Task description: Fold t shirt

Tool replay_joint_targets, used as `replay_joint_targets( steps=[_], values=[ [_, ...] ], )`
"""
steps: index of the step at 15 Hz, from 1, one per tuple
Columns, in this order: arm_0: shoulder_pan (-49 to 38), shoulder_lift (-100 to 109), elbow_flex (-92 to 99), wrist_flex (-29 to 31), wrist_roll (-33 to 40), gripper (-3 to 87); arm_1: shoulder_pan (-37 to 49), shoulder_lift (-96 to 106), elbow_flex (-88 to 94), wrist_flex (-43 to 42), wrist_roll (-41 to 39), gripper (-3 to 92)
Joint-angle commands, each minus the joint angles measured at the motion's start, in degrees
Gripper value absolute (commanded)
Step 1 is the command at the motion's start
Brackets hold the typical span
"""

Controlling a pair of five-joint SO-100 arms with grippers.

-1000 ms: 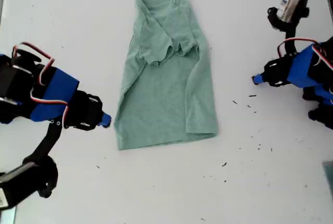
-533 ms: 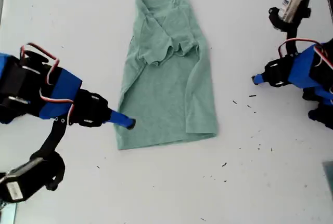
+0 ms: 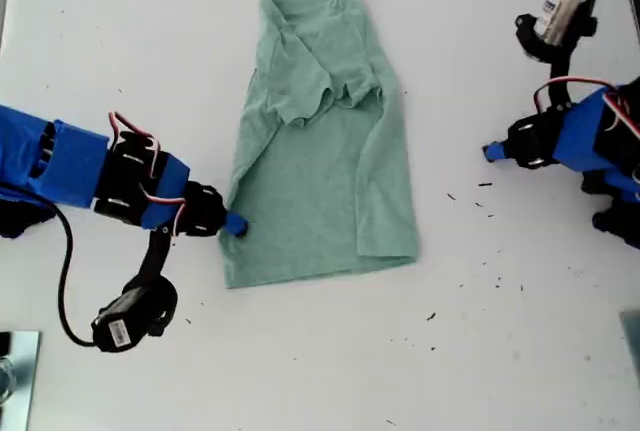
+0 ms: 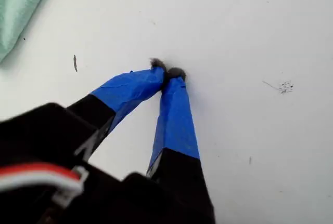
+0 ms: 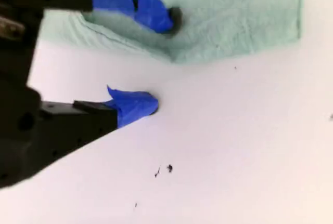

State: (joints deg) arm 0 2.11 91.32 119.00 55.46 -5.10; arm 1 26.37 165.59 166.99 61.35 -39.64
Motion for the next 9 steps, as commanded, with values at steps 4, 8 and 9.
replay_joint_targets(
  steps=[4,8,9],
  values=[
    [1.6,3.2,1.1,-5.9,-3.7,-0.2,-0.6,1.5,0.5,0.4,0.4,2.4],
    [-1.1,19.4,-5.7,12.8,-2.9,-0.2,-1.1,2.5,1.1,0.6,1.1,2.4],
    [-2.8,22.9,-8.4,18.4,-1.6,-0.2,-1.1,3.6,1.5,0.9,1.2,2.4]
  ],
)
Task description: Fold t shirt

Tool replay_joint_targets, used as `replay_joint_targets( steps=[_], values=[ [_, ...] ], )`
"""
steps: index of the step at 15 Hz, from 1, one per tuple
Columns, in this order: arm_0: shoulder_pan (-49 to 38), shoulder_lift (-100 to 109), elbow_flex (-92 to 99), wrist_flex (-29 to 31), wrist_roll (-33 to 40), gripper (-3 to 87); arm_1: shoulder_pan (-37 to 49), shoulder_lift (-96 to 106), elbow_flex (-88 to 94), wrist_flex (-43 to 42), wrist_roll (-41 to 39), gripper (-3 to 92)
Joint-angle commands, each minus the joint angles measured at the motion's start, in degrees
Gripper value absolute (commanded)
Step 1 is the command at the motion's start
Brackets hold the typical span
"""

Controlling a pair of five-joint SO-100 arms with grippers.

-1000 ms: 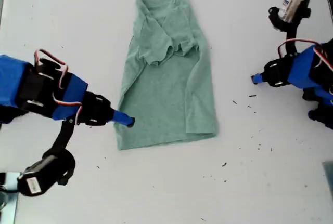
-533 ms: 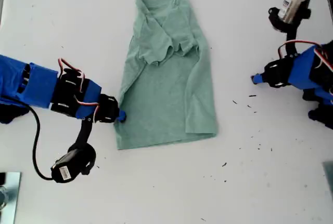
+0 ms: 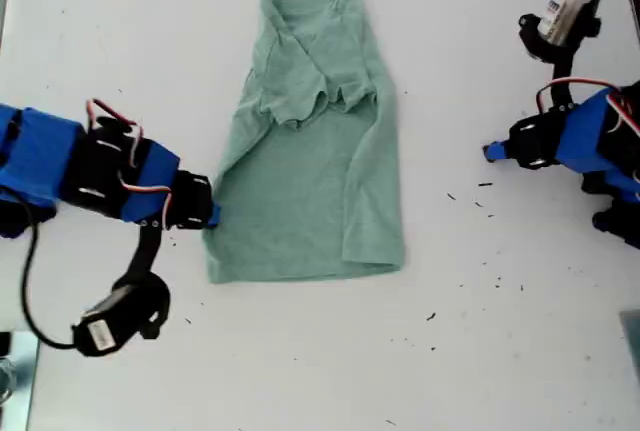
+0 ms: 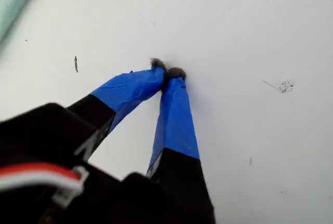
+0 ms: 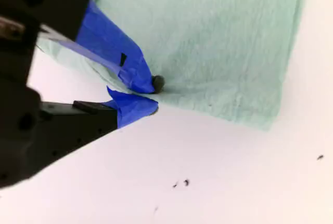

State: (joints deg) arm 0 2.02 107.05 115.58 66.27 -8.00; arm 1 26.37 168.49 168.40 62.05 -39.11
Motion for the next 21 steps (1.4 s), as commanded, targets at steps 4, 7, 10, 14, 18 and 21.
replay_joint_targets(
  steps=[4,7,10,14,18,21],
  values=[
    [-4.9,-5.0,-23.4,6.1,8.5,-0.2,-1.2,5.8,1.8,2.0,1.3,2.4],
    [-3.3,-31.9,-53.3,1.2,15.3,-0.2,-1.7,6.2,1.8,2.2,1.6,2.4],
    [-3.9,-53.0,-64.9,-4.1,17.7,14.8,-1.7,6.2,1.8,2.1,1.3,2.4],
    [-3.7,-52.1,-65.6,0.5,17.1,23.9,-1.7,6.4,1.9,2.2,1.2,2.4],
    [-3.1,-16.3,-58.0,19.2,17.4,3.1,-1.6,6.6,2.0,2.3,1.3,2.4],
    [-4.0,18.3,-10.6,9.9,11.4,-0.1,-1.4,6.6,2.0,2.3,1.4,2.4]
  ],
)
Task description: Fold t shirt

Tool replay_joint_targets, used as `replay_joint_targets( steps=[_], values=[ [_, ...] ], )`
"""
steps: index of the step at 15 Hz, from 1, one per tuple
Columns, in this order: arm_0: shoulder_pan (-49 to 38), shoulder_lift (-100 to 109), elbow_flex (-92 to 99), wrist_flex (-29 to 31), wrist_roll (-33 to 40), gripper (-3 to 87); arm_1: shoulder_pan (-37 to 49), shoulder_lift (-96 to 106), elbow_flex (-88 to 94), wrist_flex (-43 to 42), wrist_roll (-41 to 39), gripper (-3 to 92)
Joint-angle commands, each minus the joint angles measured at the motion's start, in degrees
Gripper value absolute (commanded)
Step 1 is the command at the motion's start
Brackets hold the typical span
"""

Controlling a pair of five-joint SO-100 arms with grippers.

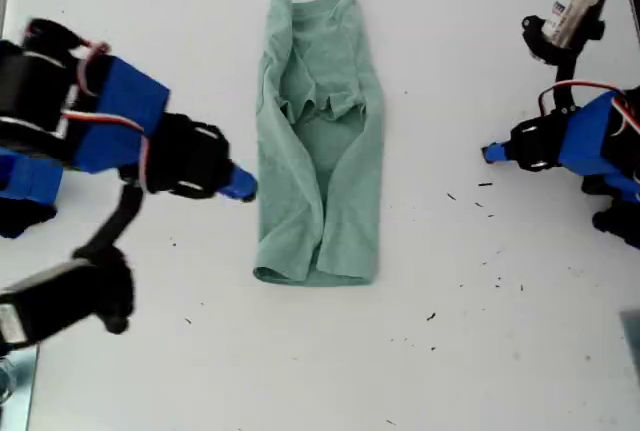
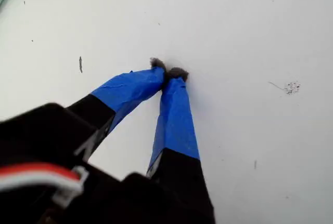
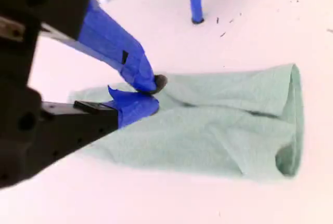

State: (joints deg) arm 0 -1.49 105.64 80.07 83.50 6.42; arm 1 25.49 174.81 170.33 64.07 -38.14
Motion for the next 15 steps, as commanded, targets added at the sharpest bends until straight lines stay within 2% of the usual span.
replay_joint_targets(
  steps=[1,2,3,4,6,9,11,12,13,14,15],
  values=[
    [0.1,32.1,47.3,-19.4,-5.4,-0.1,-0.5,0.3,0.1,0.3,0.6,2.4],
    [0.8,42.5,67.0,-29.2,-9.5,-0.1,-0.5,0.3,0.1,0.4,0.9,2.4],
    [1.3,50.4,83.1,-35.3,-14.2,-0.1,-0.6,0.2,0.2,0.4,1.1,2.4],
    [2.1,58.4,93.2,-37.7,-16.4,-0.1,-0.7,0.2,0.2,0.4,1.3,2.4],
    [-0.5,67.6,98.3,-34.7,-14.5,-0.1,-0.6,-0.1,0.2,0.4,1.3,2.4],
    [-3.3,68.4,99.0,-35.2,-12.8,-0.2,-0.5,-0.1,0.2,0.5,1.7,2.4],
    [-3.1,60.5,89.0,-31.2,-13.6,-0.2,-5.2,-4.4,-5.6,1.6,4.8,2.4],
    [-2.0,49.8,78.3,-28.0,-14.9,-0.2,-7.8,-13.4,-17.5,6.6,6.4,2.4],
    [-0.5,41.2,67.1,-26.3,-13.2,-0.2,-10.8,-24.8,-33.8,12.5,7.3,2.4],
    [0.9,32.2,54.3,-22.1,-12.4,-0.2,-14.2,-36.1,-50.4,17.8,8.4,2.4],
    [2.1,23.5,42.6,-19.8,-8.3,-0.2,-17.8,-47.0,-64.7,21.6,10.5,2.2]
  ],
)
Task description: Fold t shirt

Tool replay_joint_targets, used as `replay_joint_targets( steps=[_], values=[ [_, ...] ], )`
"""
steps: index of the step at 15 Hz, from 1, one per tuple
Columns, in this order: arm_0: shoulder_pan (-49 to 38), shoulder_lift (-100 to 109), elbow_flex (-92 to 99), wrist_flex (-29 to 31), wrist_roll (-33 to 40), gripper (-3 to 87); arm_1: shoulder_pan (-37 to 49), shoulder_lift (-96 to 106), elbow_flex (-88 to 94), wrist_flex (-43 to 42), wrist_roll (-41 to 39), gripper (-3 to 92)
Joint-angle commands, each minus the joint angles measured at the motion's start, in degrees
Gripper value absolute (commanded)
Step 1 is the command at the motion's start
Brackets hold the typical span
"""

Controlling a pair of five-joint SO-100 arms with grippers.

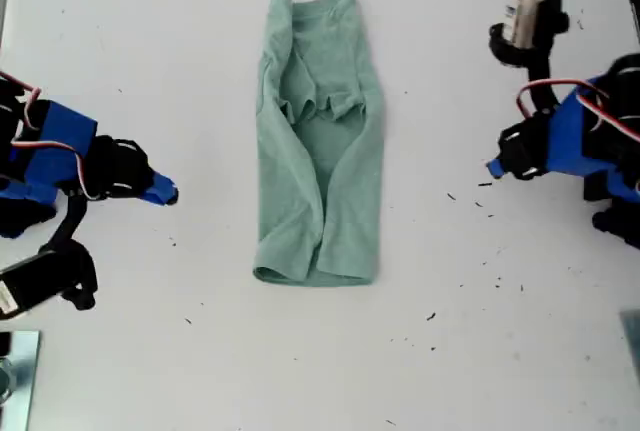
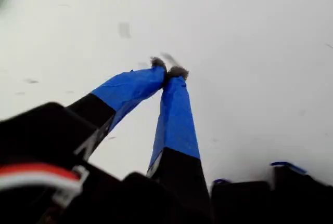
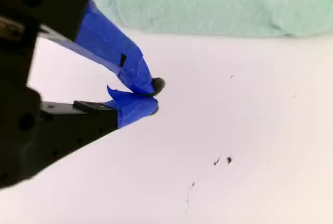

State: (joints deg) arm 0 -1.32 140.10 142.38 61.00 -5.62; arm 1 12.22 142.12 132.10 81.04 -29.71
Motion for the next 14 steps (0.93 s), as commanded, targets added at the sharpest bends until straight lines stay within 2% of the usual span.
replay_joint_targets(
  steps=[1,2,3,4,5,6,12,14],
  values=[
    [3.8,-18.2,-29.1,1.9,7.8,1.3,-7.5,-23.4,-38.0,7.6,4.7,12.2],
    [5.5,-25.1,-38.4,2.8,10.2,22.3,-9.8,-29.5,-45.5,7.4,5.5,23.8],
    [7.5,-32.4,-48.2,6.4,12.1,27.8,-11.7,-34.1,-51.7,7.3,4.7,38.6],
    [9.1,-39.3,-58.0,12.0,12.7,30.3,-13.4,-38.1,-57.0,8.9,5.1,39.0],
    [9.9,-45.3,-66.8,17.5,12.7,31.6,-14.5,-40.7,-60.1,9.9,6.2,38.3],
    [10.2,-48.1,-70.6,19.6,12.6,32.2,-15.3,-42.4,-61.9,10.3,7.2,38.2],
    [9.0,-62.7,-70.1,18.7,11.3,33.1,-17.2,-56.6,-66.4,6.8,9.0,37.0],
    [8.4,-67.4,-66.8,15.5,11.3,33.3,-17.2,-62.7,-66.0,2.8,8.5,36.3]
  ],
)
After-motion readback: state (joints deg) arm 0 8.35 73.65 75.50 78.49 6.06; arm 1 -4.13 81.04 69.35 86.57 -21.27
